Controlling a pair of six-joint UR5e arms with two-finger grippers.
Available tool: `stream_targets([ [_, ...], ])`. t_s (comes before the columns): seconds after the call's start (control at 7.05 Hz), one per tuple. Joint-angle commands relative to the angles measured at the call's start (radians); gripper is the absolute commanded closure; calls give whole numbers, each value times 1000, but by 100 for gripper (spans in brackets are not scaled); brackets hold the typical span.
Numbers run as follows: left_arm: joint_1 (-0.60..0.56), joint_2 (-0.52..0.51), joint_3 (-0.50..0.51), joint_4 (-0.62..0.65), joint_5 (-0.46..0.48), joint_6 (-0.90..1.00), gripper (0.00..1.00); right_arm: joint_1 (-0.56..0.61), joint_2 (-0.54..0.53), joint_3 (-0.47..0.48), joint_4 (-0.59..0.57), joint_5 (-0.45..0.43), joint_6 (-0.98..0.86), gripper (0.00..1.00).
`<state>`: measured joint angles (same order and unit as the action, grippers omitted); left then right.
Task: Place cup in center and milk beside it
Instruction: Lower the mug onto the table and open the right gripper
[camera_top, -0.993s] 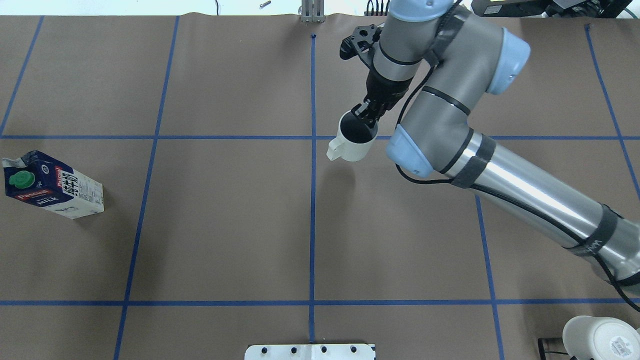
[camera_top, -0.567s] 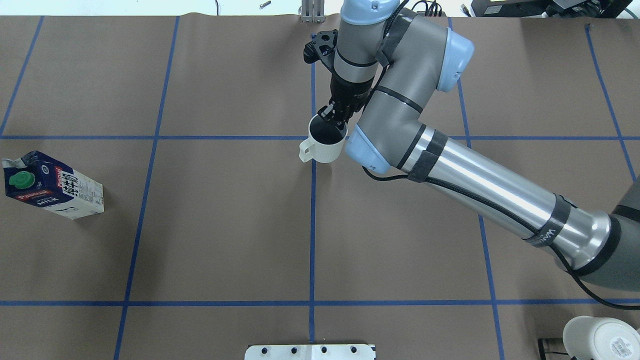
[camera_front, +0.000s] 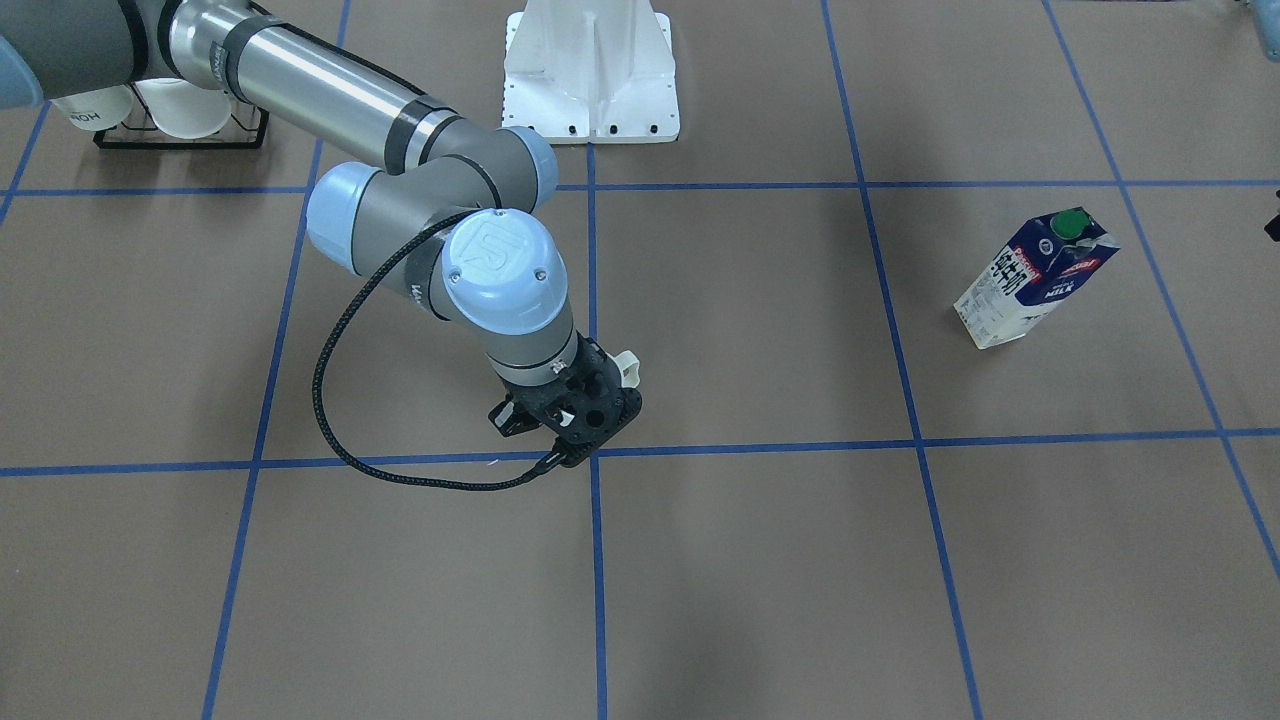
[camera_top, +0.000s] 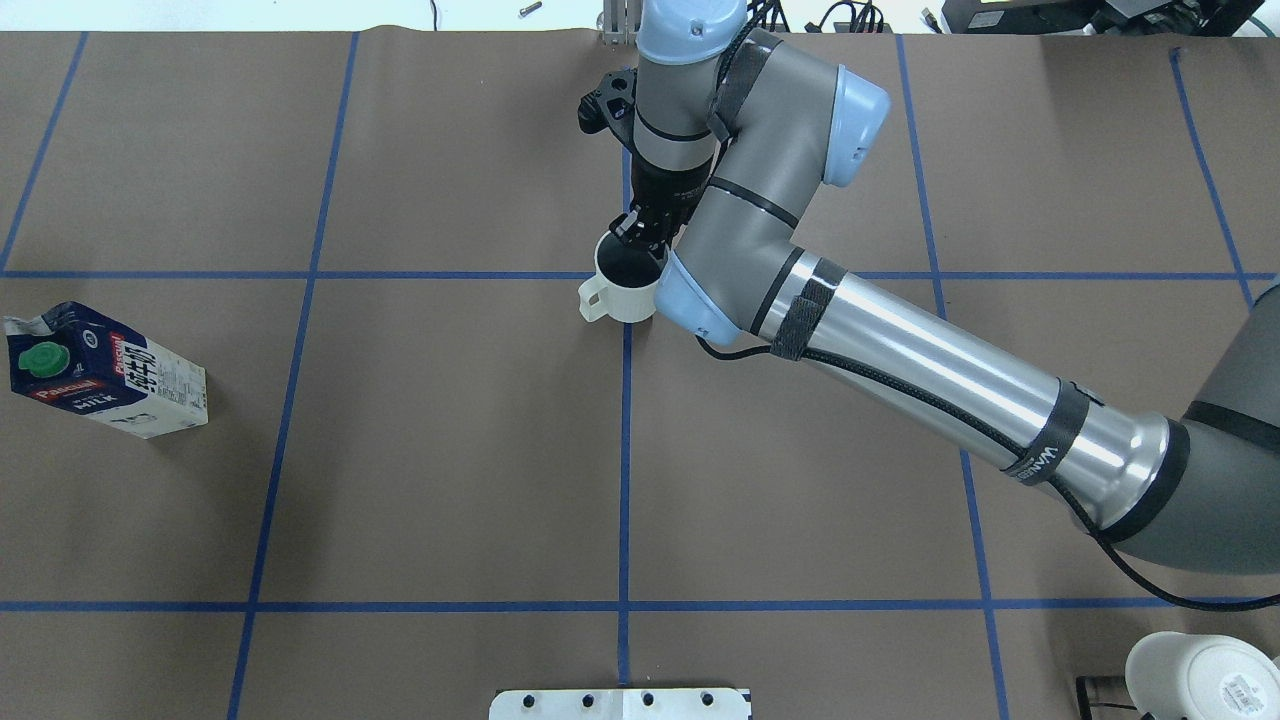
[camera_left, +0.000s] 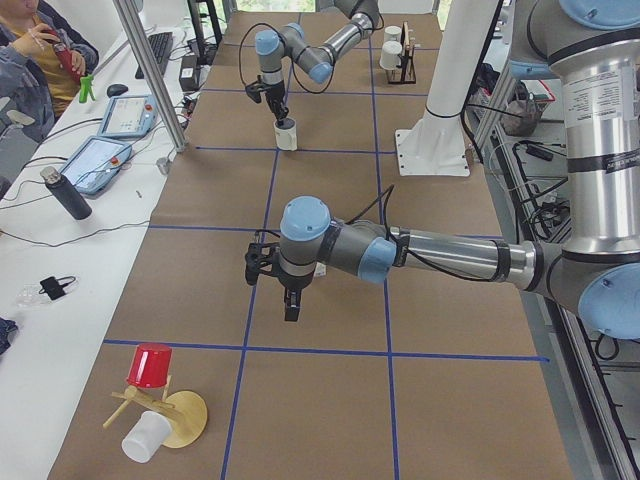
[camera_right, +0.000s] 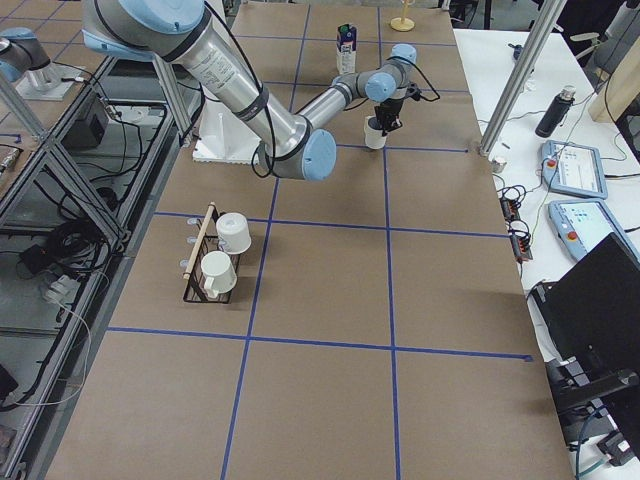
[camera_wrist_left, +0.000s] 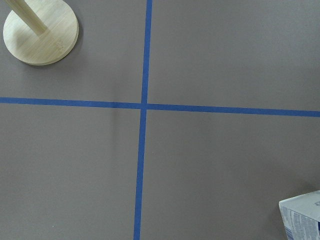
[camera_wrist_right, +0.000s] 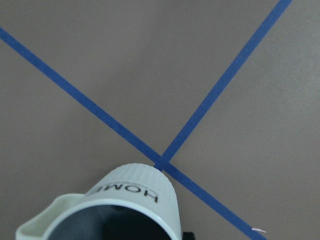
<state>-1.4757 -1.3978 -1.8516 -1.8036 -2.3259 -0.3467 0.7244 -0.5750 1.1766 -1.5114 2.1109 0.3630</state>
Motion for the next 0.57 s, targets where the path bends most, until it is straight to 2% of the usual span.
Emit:
stream_targets([
  [0.0,0,-3,2,1,7,-2,2,-3,0,-17,28,-6,-12,100],
  [0.14,0,-4,2,3,8,-2,2,-3,4,-17,31,-11,-3,82],
  [0.28,0,-4,2,4,7,-2,2,-5,4,-17,31,-12,4,33],
  [0.43,0,-4,2,4,7,-15,2,-5,3,-17,33,-11,2,0],
])
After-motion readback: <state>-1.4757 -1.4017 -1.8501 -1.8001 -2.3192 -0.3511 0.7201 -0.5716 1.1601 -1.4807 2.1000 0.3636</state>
